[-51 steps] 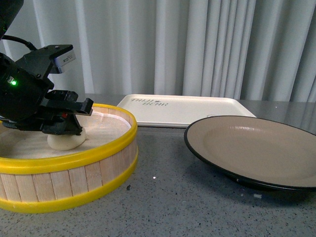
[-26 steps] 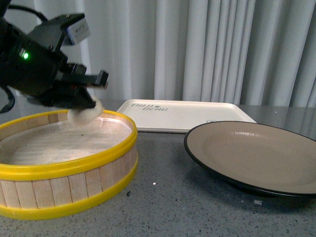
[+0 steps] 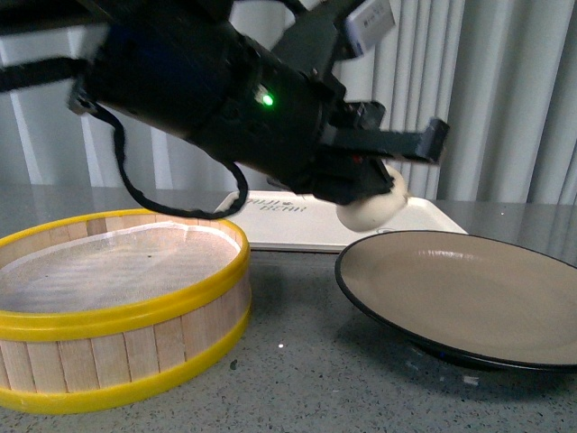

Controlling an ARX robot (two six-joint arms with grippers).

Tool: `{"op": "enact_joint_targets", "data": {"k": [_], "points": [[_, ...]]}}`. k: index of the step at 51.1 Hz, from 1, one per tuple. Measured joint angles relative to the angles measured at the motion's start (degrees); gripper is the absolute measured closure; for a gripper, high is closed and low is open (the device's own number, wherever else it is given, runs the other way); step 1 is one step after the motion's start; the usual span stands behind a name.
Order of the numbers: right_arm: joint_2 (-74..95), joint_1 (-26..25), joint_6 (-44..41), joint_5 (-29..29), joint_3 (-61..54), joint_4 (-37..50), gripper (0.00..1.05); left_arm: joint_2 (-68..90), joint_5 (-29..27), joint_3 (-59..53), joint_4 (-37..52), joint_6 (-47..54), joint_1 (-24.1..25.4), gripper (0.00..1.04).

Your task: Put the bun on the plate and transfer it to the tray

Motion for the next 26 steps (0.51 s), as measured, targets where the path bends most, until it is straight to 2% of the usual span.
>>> {"op": "enact_joint_targets", "data": {"k": [17,26], "points": [[0.0,0.0,0.0,0.0,0.0,0.0,0.08,11.39,1.64,9.35,-2.6,3.54,-3.72,1.0],[0.0,0.0,0.0,0.0,0.0,0.0,0.08,12.85,3.67,10.43,-5.07,4.87,-4.55,1.0]]}}
